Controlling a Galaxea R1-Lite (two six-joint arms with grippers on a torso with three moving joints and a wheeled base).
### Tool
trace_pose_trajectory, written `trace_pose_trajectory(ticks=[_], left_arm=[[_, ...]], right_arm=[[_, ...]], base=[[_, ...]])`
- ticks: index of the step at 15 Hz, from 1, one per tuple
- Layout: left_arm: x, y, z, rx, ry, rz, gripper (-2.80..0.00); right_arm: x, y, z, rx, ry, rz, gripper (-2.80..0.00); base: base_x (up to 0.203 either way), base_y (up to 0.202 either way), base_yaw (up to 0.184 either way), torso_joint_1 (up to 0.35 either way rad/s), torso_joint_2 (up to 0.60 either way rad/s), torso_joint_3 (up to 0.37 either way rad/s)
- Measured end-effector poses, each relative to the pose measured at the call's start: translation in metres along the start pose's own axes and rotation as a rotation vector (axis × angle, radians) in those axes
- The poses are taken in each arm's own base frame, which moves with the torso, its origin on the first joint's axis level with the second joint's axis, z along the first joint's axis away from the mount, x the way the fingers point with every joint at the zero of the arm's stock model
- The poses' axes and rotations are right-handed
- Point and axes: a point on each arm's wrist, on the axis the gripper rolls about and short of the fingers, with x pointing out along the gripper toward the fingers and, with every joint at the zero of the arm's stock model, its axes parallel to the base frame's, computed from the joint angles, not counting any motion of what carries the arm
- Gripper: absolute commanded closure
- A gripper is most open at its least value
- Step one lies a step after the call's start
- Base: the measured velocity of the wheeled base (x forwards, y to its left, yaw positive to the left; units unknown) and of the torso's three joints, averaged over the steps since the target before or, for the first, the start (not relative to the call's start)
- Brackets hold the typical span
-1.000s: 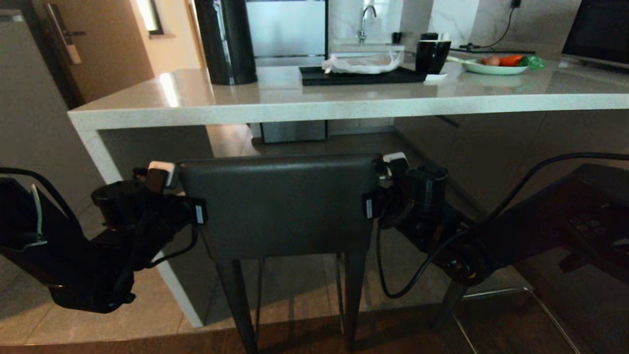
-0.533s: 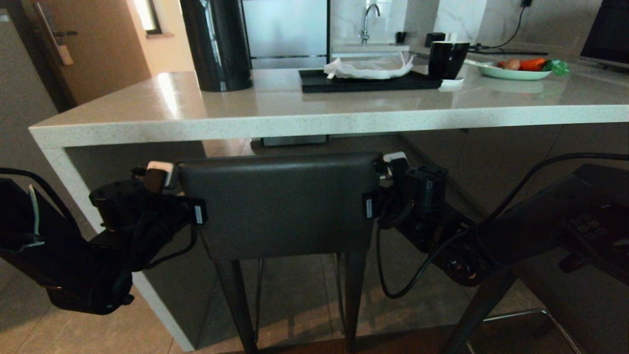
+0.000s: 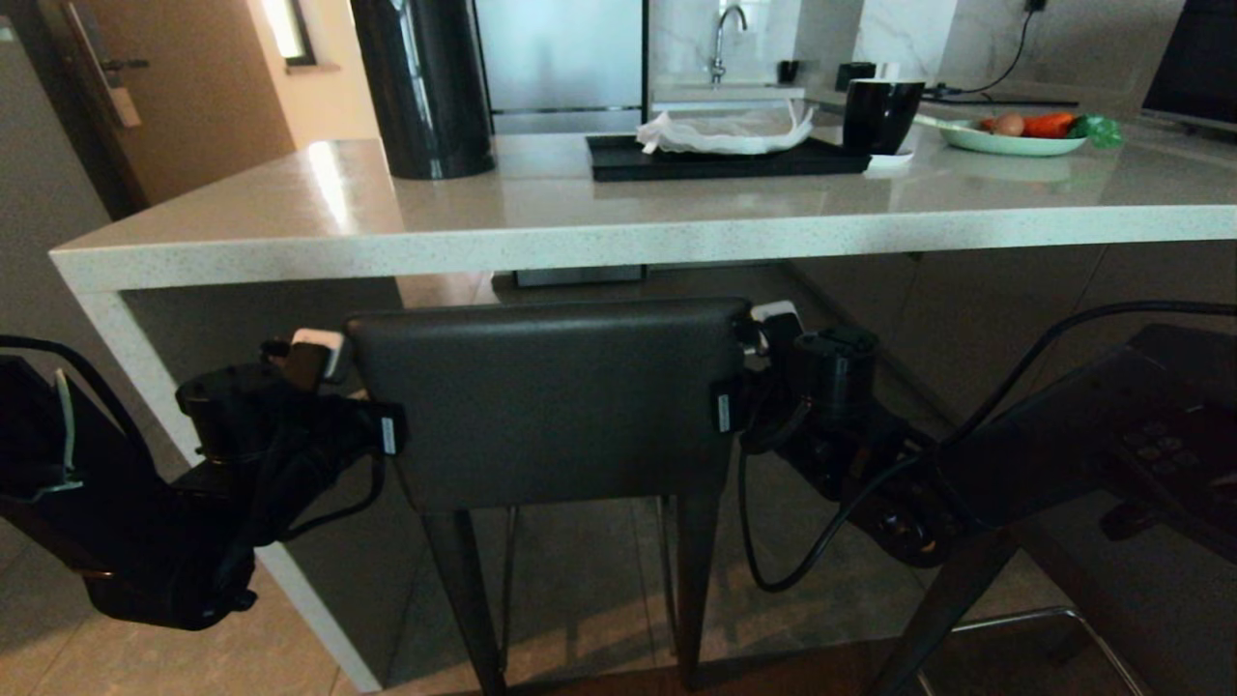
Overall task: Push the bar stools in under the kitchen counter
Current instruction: Push the gray chair back under the dining table
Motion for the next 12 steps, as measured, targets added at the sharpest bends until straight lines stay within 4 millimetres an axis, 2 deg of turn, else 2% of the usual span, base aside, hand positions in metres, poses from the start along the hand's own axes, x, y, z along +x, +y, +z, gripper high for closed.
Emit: trace_pose_trajectory(ticks=[3, 5, 7, 12], left_arm=[[-0.001, 0.014, 0.0, -0.004, -0.002, 0.038, 0.0], [-0.006, 0.031, 0.002, -0.012, -0.007, 0.078, 0.0], [-0.02, 0.043, 0.002, -0.036, 0.001, 0.077, 0.0], [-0.052, 0.046, 0.0, -0.085, 0.037, 0.08, 0.0]], right_arm=[[-0.003, -0.007, 0.001, 0.005, 0.004, -0.009, 0.0], [-0.009, -0.025, 0.002, 0.016, 0.011, -0.045, 0.0], [-0.018, -0.044, 0.004, 0.037, 0.018, -0.087, 0.0], [-0.043, -0.058, 0.014, 0.052, 0.013, -0.113, 0.0]], base=[[0.0, 0.0, 0.0, 0.0, 0.0, 0.0], [0.0, 0.0, 0.0, 0.0, 0.0, 0.0], [0.0, 0.0, 0.0, 0.0, 0.0, 0.0], [0.0, 0.0, 0.0, 0.0, 0.0, 0.0]])
